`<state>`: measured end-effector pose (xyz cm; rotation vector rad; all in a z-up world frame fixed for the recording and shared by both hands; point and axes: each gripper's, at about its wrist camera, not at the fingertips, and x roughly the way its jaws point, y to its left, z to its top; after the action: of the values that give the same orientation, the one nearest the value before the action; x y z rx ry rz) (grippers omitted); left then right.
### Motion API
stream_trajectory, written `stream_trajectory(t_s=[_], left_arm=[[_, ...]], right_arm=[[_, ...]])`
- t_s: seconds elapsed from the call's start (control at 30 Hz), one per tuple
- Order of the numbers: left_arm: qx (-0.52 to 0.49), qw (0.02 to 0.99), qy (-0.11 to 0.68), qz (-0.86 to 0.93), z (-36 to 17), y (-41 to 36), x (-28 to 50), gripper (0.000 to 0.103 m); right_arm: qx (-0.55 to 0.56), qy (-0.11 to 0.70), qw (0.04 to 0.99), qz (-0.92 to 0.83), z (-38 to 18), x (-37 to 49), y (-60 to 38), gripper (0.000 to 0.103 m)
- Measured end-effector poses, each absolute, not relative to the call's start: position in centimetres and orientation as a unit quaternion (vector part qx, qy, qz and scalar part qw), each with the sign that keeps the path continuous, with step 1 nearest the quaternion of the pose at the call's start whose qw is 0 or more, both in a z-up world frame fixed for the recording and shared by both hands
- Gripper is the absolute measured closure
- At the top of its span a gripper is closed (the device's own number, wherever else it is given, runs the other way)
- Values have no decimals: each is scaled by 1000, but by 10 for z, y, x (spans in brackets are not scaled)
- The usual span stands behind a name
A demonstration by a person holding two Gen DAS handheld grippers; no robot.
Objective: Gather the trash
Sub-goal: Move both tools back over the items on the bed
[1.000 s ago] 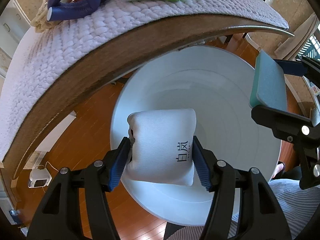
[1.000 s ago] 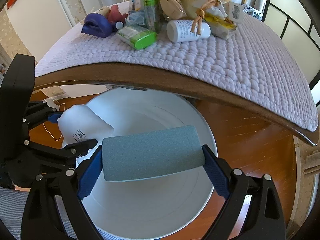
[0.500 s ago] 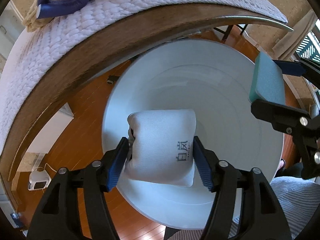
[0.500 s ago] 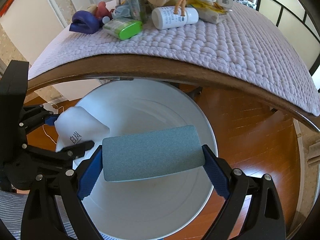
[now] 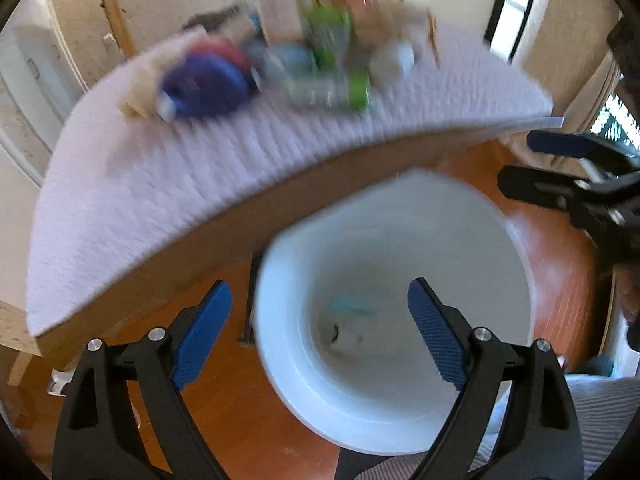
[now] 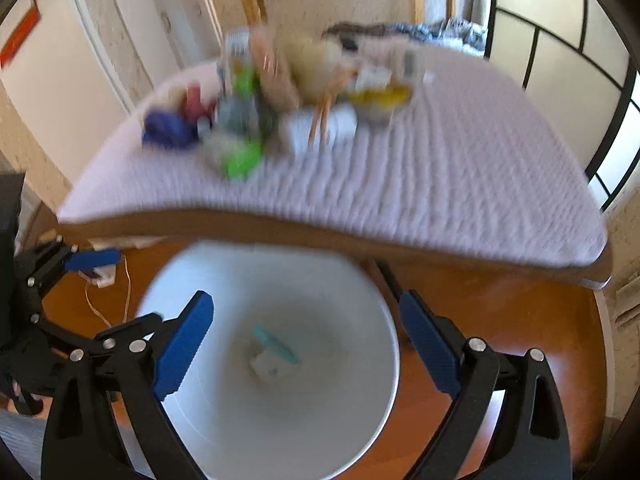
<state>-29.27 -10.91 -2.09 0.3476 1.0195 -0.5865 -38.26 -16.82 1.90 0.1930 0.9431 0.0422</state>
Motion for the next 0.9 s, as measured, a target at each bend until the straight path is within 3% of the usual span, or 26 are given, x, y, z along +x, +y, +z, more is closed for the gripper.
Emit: stream_trajectory(t_s=[0.1, 0.33, 0.9], left_arm=[[139, 846, 439, -267, 8, -96, -287, 1], [100, 871, 415, -243, 34, -74, -247, 1], [25, 871, 440, -219, 20, -67, -168, 1]], right_arm=[[93, 419, 903, 14, 45, -373, -180, 5], [81, 390, 917, 16, 80, -328, -186, 5], [142, 395, 906, -58, 75, -205, -254, 5]])
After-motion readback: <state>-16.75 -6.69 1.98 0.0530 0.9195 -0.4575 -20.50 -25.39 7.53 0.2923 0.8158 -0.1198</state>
